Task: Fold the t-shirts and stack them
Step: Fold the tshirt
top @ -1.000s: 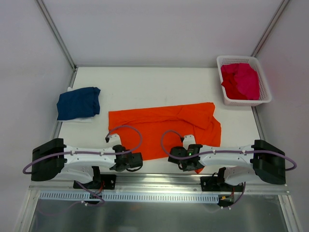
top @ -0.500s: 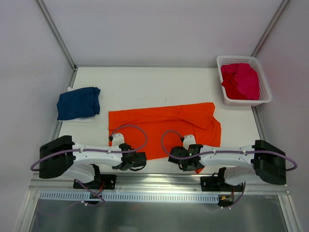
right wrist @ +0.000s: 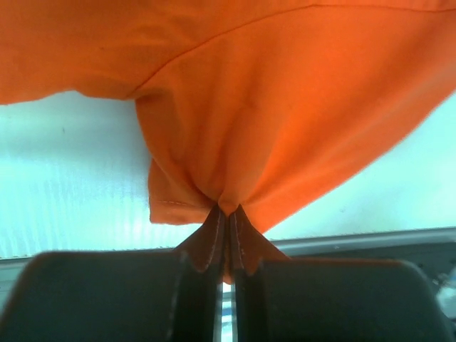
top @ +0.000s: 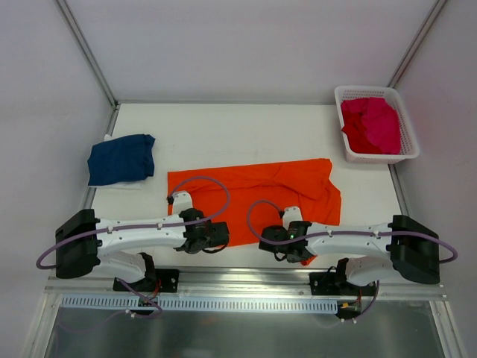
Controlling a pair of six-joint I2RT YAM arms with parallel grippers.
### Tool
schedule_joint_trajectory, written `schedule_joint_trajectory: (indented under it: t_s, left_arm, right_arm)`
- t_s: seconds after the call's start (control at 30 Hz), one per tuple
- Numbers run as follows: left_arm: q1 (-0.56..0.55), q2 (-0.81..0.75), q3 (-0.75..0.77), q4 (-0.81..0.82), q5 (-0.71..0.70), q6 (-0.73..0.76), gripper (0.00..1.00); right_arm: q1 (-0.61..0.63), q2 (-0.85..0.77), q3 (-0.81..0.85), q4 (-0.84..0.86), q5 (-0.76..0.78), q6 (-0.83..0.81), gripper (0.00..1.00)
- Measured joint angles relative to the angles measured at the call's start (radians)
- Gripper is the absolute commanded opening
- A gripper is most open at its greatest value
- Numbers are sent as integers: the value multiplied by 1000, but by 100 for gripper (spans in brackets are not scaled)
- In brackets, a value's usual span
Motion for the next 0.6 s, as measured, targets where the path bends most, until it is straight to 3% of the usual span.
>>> schedule_joint_trajectory:
  t_s: [0.33, 0.6]
  left_arm:
    - [112, 36, 21, -24, -32, 39, 0]
    - [208, 133, 103, -24, -73, 85, 0]
  right_arm:
    - [-12, -79, 202, -264, 183, 15, 0]
    - [-171, -84, 242, -298, 327, -55, 0]
